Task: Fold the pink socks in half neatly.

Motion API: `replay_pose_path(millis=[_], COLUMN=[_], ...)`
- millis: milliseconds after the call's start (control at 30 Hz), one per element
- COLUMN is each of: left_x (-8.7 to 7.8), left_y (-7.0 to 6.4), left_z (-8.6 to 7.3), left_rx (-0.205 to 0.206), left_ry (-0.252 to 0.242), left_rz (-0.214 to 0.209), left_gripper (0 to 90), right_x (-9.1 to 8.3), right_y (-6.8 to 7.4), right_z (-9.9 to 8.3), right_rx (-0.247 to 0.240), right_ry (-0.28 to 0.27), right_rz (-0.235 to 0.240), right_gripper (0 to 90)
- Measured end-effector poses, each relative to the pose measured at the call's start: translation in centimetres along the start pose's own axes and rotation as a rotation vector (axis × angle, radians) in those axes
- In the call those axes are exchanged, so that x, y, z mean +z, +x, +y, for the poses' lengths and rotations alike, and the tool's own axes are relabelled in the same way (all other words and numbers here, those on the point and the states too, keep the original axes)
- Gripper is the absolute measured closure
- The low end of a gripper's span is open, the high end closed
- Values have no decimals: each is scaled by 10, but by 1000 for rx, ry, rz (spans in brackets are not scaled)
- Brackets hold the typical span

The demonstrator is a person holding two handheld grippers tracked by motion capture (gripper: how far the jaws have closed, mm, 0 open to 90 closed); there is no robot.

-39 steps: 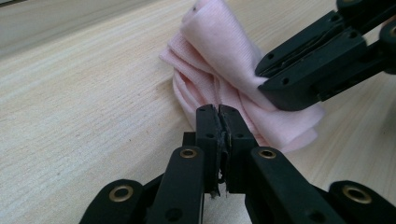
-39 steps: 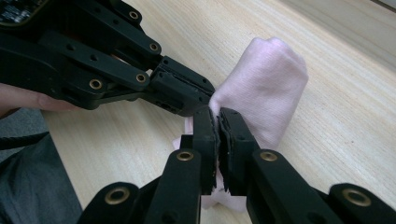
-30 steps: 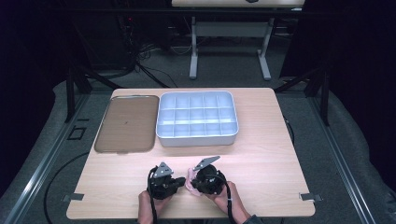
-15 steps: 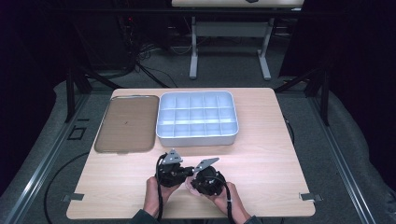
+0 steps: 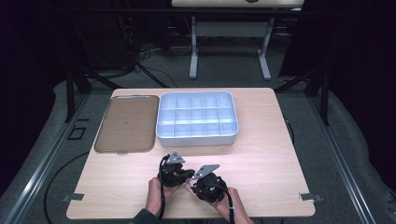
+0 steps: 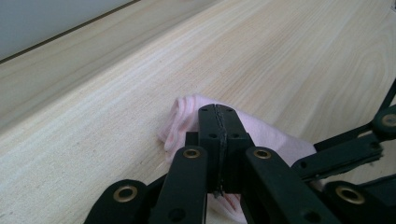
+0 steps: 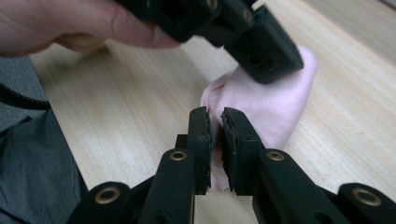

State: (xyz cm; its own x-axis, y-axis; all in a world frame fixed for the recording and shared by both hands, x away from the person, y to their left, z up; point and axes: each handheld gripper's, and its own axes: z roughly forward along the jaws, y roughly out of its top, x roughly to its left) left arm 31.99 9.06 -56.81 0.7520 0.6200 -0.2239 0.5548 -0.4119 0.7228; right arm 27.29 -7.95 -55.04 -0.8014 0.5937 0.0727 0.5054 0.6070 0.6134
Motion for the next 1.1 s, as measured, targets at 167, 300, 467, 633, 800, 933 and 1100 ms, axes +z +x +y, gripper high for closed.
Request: replay_pose_path(millis=[167, 300, 467, 633, 800, 933, 1100], left_x=[0, -1, -1, -1, -1, -1, -1], left_y=[0, 0, 0, -1, -1, -1, -1], left_z=[-1, -2, -3, -3, -4, -3, -5], left_rx=[0, 7, 17, 23, 24, 25, 22], left_ry=[-3, -6, -9, -12, -13, -11, -19], left_rz=[0, -2, 6, 9, 7, 11, 14], left_gripper=[897, 897, 897, 897, 898, 897, 898], right_x=[6, 6, 6, 5, 1, -6, -27], right_y=[3, 2, 0, -2, -8, -9, -23], right_z=[-2, -4, -6, -6, -8, -8, -9], right_rx=[-3, 6, 14, 33, 64, 70, 106], right_ry=[10, 17, 16, 8, -10, -26, -59], right_rz=[-66, -50, -37, -18, 22, 33, 82], right_gripper=[835, 846, 847, 839, 783, 722, 648])
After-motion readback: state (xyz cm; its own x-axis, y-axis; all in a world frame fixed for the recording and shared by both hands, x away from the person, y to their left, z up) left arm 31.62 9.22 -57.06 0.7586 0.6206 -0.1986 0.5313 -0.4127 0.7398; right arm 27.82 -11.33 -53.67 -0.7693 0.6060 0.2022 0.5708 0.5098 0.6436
